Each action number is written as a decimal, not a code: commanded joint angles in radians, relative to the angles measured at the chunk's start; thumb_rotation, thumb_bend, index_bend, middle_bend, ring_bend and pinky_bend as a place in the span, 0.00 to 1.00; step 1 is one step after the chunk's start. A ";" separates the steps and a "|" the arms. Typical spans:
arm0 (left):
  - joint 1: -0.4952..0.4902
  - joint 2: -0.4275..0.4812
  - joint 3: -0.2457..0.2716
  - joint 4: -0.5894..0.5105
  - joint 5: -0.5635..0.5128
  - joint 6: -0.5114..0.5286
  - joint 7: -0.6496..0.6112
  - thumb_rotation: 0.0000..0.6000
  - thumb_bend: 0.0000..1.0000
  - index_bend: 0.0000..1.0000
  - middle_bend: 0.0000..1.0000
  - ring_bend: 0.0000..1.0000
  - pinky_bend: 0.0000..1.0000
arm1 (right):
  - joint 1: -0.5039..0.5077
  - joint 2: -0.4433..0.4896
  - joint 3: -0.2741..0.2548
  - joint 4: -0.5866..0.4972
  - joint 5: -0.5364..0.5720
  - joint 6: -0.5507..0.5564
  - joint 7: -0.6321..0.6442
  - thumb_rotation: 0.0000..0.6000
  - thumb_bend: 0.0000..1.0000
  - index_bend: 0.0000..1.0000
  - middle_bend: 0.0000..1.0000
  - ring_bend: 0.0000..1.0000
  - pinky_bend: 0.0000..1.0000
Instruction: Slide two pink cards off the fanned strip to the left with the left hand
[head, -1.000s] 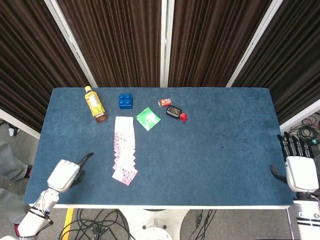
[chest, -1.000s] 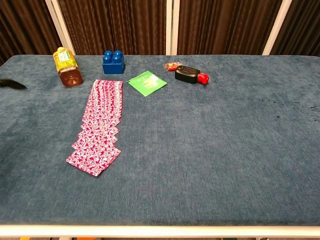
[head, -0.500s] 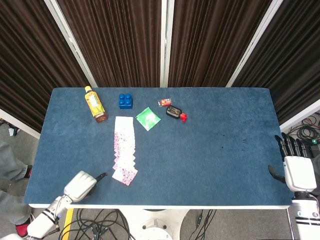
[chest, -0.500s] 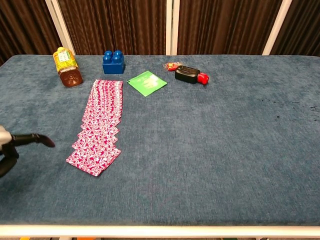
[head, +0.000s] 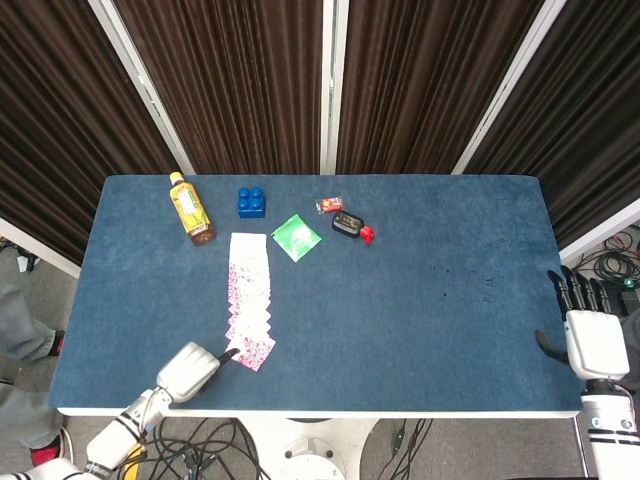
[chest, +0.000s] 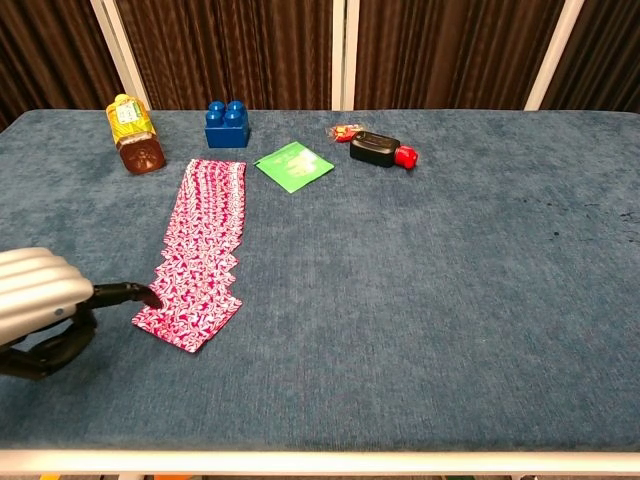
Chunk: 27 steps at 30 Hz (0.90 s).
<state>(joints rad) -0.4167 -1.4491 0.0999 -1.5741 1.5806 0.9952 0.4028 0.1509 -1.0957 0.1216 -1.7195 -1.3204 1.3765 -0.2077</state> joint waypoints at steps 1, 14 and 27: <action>-0.011 -0.012 -0.004 0.010 -0.006 -0.015 -0.001 1.00 0.69 0.16 0.79 0.87 0.83 | 0.005 -0.003 0.003 0.001 0.005 -0.006 -0.004 1.00 0.20 0.00 0.00 0.00 0.00; -0.035 -0.047 -0.005 0.045 -0.062 -0.058 0.016 1.00 0.69 0.16 0.79 0.87 0.83 | 0.008 -0.008 0.004 0.019 0.024 -0.016 0.009 1.00 0.20 0.00 0.00 0.00 0.00; -0.020 -0.028 0.006 0.073 -0.119 -0.048 0.040 1.00 0.69 0.16 0.79 0.87 0.83 | 0.006 -0.010 0.001 0.021 0.020 -0.010 0.014 1.00 0.20 0.00 0.00 0.00 0.00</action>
<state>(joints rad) -0.4379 -1.4781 0.1050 -1.5021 1.4626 0.9462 0.4441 0.1573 -1.1053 0.1229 -1.6988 -1.3008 1.3666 -0.1938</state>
